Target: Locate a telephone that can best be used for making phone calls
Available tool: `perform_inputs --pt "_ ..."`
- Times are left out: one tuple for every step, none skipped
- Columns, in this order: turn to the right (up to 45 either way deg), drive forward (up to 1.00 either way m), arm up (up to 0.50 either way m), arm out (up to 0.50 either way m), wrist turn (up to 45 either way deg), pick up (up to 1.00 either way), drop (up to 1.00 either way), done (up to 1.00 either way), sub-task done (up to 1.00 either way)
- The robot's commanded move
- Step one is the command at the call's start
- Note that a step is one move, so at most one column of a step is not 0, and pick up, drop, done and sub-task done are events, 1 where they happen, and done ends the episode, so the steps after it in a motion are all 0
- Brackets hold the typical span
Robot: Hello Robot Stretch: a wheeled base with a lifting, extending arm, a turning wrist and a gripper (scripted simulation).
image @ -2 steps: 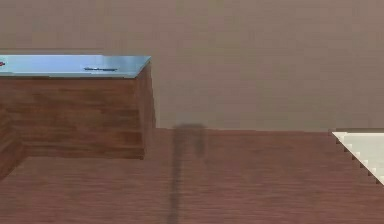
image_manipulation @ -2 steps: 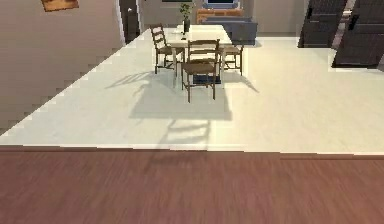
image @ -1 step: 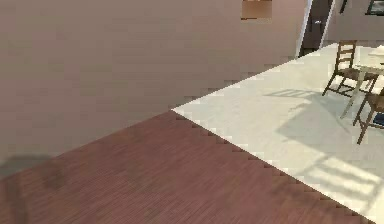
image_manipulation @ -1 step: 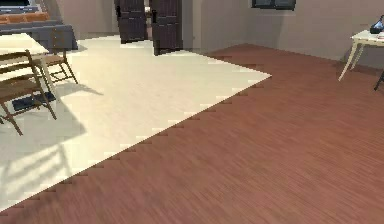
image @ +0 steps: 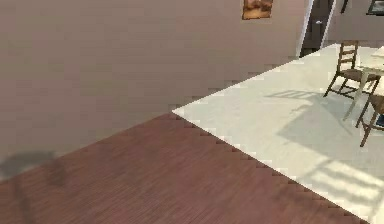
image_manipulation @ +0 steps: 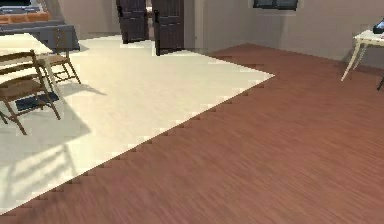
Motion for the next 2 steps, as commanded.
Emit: perform_inputs --pt "-45.0 0.00 0.00 0.00 0.0 0.00 0.00 0.00 0.00" --pt "-33.0 0.00 0.00 0.00 0.0 0.00 0.00 0.00 0.00"
